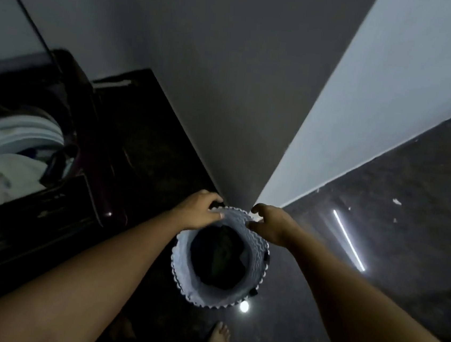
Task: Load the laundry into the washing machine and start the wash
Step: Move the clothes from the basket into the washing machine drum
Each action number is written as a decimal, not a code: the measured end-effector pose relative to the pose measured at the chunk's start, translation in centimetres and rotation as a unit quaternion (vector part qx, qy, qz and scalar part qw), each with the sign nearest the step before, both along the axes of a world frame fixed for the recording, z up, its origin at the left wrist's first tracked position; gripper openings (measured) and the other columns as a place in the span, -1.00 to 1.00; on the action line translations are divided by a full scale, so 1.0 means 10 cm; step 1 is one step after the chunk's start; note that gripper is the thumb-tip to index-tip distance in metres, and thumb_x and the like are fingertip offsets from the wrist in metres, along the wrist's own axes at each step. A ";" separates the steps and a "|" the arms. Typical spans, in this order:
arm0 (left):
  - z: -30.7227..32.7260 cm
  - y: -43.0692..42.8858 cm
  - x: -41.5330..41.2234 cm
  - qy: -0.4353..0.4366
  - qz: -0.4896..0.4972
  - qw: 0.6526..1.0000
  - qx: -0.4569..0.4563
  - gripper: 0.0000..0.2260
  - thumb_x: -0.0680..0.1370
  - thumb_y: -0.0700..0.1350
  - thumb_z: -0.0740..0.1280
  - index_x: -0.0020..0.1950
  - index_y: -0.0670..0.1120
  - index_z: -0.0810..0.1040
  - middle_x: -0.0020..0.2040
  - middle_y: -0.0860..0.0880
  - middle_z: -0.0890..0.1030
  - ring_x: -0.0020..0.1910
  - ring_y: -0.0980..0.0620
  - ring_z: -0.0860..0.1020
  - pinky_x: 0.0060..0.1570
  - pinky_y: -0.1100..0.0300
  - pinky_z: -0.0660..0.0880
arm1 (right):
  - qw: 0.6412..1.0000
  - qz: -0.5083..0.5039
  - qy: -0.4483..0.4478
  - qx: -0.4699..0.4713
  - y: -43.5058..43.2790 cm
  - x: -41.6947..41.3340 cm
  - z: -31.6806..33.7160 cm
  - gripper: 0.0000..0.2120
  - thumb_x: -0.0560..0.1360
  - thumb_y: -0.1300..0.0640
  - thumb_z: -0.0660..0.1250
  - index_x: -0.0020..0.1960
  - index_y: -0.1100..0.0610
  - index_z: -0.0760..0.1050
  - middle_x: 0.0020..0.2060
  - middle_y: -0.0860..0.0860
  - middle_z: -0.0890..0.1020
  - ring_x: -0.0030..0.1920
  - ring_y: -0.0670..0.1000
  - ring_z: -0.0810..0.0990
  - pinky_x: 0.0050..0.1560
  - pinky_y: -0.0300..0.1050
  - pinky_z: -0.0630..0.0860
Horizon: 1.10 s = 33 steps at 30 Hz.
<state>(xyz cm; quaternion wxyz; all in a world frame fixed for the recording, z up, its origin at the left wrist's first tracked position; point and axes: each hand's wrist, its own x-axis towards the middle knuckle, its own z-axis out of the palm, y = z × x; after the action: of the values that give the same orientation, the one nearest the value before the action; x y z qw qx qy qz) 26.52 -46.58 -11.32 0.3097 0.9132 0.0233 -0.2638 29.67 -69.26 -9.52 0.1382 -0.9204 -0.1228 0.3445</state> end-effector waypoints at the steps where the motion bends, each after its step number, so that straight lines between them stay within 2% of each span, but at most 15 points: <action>1: -0.20 -0.03 -0.03 0.014 0.008 1.000 0.000 -0.56 0.52 0.07 0.43 0.37 -0.03 0.52 0.29 -0.10 0.50 0.27 -0.05 0.52 0.19 0.21 0.43 | 1.000 -0.007 0.009 0.005 -0.05 -0.03 -0.21 -0.48 0.57 -0.13 0.35 0.44 0.10 0.43 0.31 0.14 0.59 0.31 0.18 0.55 0.24 -0.06 0.47; 4: -0.81 -0.07 -0.10 0.054 0.049 0.997 -0.009 -0.56 0.53 0.03 0.44 0.39 -0.03 0.51 0.32 -0.11 0.48 0.30 -0.06 0.50 0.20 0.21 0.40 | 0.998 -0.039 0.040 0.026 -0.15 -0.09 -0.87 -0.46 0.55 -0.10 0.38 0.46 0.07 0.42 0.36 0.10 0.57 0.35 0.15 0.54 0.28 -0.09 0.45; 9: -1.90 -0.10 -0.19 0.112 0.115 0.987 -0.024 -0.55 0.56 0.05 0.41 0.42 -0.02 0.48 0.40 -0.03 0.49 0.36 -0.01 0.47 0.24 0.21 0.39 | 0.986 -0.122 0.098 0.058 -0.16 -0.21 -2.02 -0.52 0.54 -0.09 0.41 0.40 0.07 0.49 0.26 0.07 0.61 0.29 0.12 0.56 0.18 -0.16 0.42; 11: -2.36 -0.09 -0.23 0.134 0.128 0.982 -0.029 -0.54 0.56 0.06 0.40 0.43 -0.02 0.46 0.42 -0.02 0.48 0.39 0.00 0.45 0.26 0.21 0.38 | 0.979 -0.153 0.118 0.067 -0.12 -0.23 -2.49 -0.48 0.54 -0.10 0.41 0.43 0.07 0.47 0.26 0.08 0.61 0.28 0.13 0.56 0.23 -0.13 0.45; 14: -2.99 -0.07 -0.23 0.160 0.142 0.976 -0.037 -0.52 0.56 0.09 0.39 0.45 0.01 0.43 0.46 -0.05 0.44 0.41 -0.02 0.43 0.35 0.12 0.41 | 0.971 -0.181 0.138 0.072 -0.04 -0.22 -3.12 -0.47 0.55 -0.10 0.40 0.45 0.08 0.43 0.27 0.12 0.60 0.28 0.16 0.56 0.26 -0.07 0.49; 17: -3.59 -0.05 -0.20 0.187 0.157 0.969 -0.043 -0.51 0.58 0.07 0.38 0.47 0.00 0.39 0.47 -0.08 0.42 0.39 -0.06 0.44 0.32 0.10 0.42 | 0.960 -0.228 0.146 0.077 0.10 -0.20 -3.71 -0.47 0.53 -0.07 0.43 0.43 0.08 0.44 0.29 0.15 0.58 0.29 0.20 0.55 0.27 -0.04 0.50; 19: -4.00 -0.04 -0.17 0.200 0.167 0.964 -0.047 -0.49 0.58 0.06 0.38 0.50 -0.02 0.36 0.48 -0.10 0.40 0.40 -0.08 0.43 0.27 0.14 0.42 | 0.954 -0.250 0.149 0.073 0.20 -0.18 -4.15 -0.42 0.49 -0.15 0.42 0.44 0.02 0.42 0.38 0.17 0.52 0.32 0.22 0.54 0.33 0.05 0.50; 21: -4.38 -0.03 -0.14 0.205 0.175 0.962 -0.042 -0.43 0.58 0.08 0.37 0.53 -0.03 0.32 0.50 -0.11 0.37 0.42 -0.09 0.41 0.29 0.15 0.40 | 0.953 -0.255 0.149 0.065 0.27 -0.19 -4.56 -0.42 0.52 -0.12 0.41 0.47 0.05 0.40 0.38 0.19 0.53 0.34 0.24 0.53 0.35 0.04 0.48; 24: -4.88 -0.05 -0.08 0.205 0.168 0.964 -0.010 -0.35 0.55 0.16 0.36 0.57 -0.04 0.27 0.52 -0.12 0.34 0.46 -0.13 0.37 0.40 0.04 0.38 | 0.949 -0.275 0.138 0.071 0.36 -0.21 -5.06 -0.47 0.57 -0.02 0.39 0.47 0.13 0.41 0.32 0.20 0.58 0.34 0.25 0.53 0.29 0.01 0.45; 29: -5.54 -0.13 0.02 0.209 0.194 0.959 0.001 -0.30 0.56 0.13 0.36 0.60 -0.06 0.19 0.57 -0.15 0.27 0.52 -0.17 0.27 0.48 0.00 0.27 | 0.923 -0.343 0.146 0.093 0.48 -0.21 -5.83 -0.40 0.51 -0.01 0.44 0.47 0.16 0.39 0.32 0.24 0.56 0.35 0.28 0.52 0.37 0.15 0.43; 31: -5.76 -0.15 0.07 0.183 0.199 0.963 0.002 -0.33 0.54 0.14 0.36 0.58 -0.07 0.25 0.54 -0.14 0.32 0.50 -0.18 0.31 0.48 -0.01 0.28 | 0.912 -0.372 0.143 0.099 0.47 -0.14 -6.06 -0.33 0.50 -0.01 0.45 0.52 0.16 0.32 0.38 0.25 0.50 0.40 0.28 0.46 0.44 0.17 0.38; 33: -5.95 -0.13 0.10 0.140 0.218 0.966 0.021 -0.32 0.45 0.20 0.34 0.51 -0.07 0.38 0.47 -0.13 0.43 0.44 -0.17 0.40 0.44 -0.02 0.35 | 0.892 -0.414 0.142 0.113 0.47 -0.08 -6.19 -0.31 0.52 0.09 0.45 0.55 0.22 0.26 0.44 0.24 0.45 0.45 0.26 0.41 0.48 0.11 0.32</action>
<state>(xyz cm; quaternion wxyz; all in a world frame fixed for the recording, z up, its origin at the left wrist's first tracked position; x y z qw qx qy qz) 27.57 -47.86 -70.81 0.3342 0.8463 0.2703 -0.3148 28.88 -64.54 -71.42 0.3875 -0.8076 0.2518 0.3665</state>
